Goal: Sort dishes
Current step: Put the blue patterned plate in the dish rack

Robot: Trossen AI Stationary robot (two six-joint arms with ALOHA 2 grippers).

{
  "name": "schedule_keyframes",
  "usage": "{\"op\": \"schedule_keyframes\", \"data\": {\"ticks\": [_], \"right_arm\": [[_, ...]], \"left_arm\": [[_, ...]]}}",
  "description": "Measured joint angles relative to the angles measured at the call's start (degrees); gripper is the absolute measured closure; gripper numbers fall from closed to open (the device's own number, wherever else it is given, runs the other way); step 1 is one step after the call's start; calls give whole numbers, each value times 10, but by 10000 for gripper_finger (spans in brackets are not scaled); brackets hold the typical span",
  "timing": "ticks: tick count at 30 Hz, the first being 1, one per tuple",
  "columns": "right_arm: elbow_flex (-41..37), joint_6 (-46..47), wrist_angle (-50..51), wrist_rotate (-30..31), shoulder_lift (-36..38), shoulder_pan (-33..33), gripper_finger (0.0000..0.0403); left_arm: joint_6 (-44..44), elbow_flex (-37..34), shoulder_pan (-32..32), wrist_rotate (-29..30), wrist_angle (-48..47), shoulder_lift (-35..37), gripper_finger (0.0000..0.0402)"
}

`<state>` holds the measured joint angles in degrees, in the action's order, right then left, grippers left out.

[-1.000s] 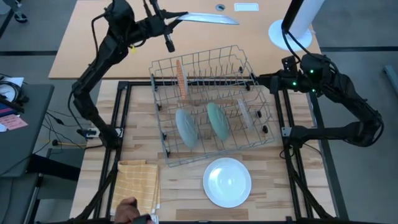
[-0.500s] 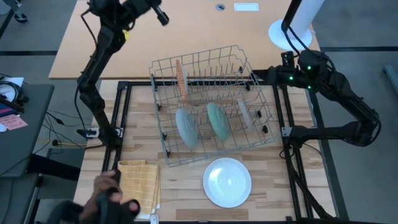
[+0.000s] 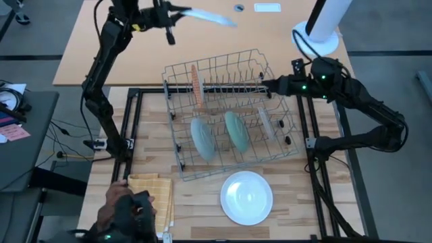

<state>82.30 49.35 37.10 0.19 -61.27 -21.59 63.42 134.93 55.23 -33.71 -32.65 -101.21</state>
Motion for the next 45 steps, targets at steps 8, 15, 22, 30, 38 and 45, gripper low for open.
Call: {"op": "schedule_keyframes", "data": {"ticks": [8,15,22,30,38,45], "right_arm": [[0,3,3,0,6,41,228],[0,3,4,1,8,39,228],[0,1,26,2,10,38,228],[0,2,56,2,21,47,228],[0,-9,77,1,29,44,228],[0,-19,82,1,29,38,228]], "left_arm": [[115,-2,-33,118,-98,-2,400],[208,-2,-75,198,-143,-31,397],[298,-2,-127,255,-161,-69,396],[330,-2,-167,289,-205,-99,396],[352,-2,-181,318,-213,-119,396],[373,-2,-196,326,-238,-136,396]]}}
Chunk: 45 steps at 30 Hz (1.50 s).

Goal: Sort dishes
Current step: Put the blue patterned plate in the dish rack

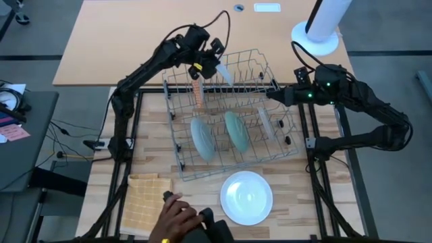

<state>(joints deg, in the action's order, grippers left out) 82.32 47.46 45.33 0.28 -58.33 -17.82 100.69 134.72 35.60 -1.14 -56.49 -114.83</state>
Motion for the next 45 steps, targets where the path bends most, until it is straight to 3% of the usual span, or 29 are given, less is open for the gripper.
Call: {"op": "schedule_keyframes", "data": {"ticks": [17,45], "right_arm": [[0,-17,11,0,0,-1,228],[0,-30,31,-2,0,-16,228]], "left_arm": [[1,0,-16,-1,-9,-41,396],[57,0,-54,15,17,-40,382]]}}
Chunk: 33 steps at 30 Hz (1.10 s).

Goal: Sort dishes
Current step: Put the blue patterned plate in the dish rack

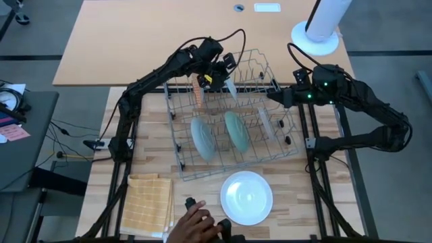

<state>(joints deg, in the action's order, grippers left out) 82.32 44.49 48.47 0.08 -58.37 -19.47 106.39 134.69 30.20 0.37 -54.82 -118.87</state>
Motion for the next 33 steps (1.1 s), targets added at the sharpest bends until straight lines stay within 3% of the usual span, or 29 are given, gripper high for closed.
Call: {"op": "schedule_keyframes", "data": {"ticks": [19,26,33], "right_arm": [[0,6,-7,-1,0,-17,228],[0,15,-7,-1,0,-11,228],[0,16,-7,-2,0,-7,228]], "left_arm": [[-30,-11,48,-61,-10,-2,381],[-17,-62,46,-59,20,-4,381],[-17,-65,46,-56,21,-3,381]]}}
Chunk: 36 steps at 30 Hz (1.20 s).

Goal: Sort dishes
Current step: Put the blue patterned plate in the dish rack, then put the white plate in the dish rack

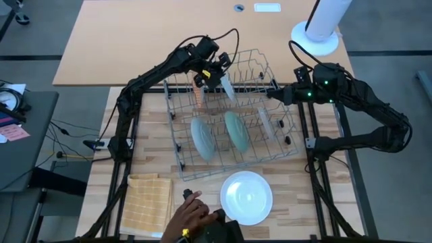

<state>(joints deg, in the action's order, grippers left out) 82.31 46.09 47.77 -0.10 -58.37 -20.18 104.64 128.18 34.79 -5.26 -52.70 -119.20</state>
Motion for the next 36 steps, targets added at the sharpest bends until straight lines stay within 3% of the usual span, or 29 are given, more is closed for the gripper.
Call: {"op": "schedule_keyframes", "data": {"ticks": [8,19,36], "right_arm": [[0,0,1,0,0,-1,228],[0,-1,2,0,0,-1,228],[0,13,1,0,0,-1,228]], "left_arm": [[-57,0,7,-2,4,0,374],[-72,0,14,-11,7,1,318],[-162,-1,9,75,-25,79,311]]}}
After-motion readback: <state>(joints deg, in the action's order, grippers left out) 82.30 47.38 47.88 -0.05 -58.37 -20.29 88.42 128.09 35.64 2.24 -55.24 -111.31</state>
